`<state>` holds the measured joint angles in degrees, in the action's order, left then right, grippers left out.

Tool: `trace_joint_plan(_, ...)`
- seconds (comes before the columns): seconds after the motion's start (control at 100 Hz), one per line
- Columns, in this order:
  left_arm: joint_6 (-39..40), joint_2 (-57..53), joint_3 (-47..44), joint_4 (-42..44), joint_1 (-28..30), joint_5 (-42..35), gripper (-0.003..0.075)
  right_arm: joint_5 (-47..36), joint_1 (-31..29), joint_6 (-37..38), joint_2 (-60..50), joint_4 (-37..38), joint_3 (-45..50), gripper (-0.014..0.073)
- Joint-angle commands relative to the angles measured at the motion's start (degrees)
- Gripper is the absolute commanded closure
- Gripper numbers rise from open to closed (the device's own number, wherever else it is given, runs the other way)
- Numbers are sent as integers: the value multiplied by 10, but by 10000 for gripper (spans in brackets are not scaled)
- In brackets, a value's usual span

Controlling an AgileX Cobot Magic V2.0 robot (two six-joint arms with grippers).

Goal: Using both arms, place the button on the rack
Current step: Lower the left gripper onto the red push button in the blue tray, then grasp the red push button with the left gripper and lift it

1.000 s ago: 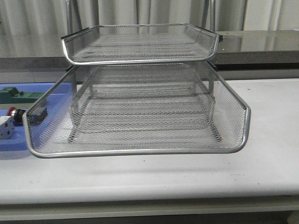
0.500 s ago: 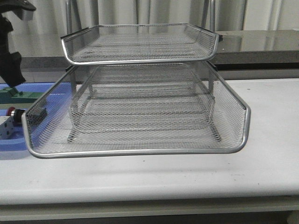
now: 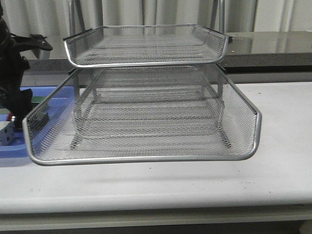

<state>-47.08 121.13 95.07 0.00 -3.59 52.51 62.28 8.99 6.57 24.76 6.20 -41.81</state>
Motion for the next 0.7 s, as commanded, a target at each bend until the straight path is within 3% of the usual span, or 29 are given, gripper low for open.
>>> trace_joint_plan(0.0, -14, -24, 17, -9, -5, -10, 50, -29, 0, -2, 3, 12, -19, 664)
trace_joint_plan(0.58, -44, 31, 28, -16, -29, -33, 50, -29, 0, -2, 3, 12, -19, 664)
trace_joint_plan(0.69, -44, 31, 29, -16, -29, -33, 114, -29, 0, -2, 3, 12, -19, 664)
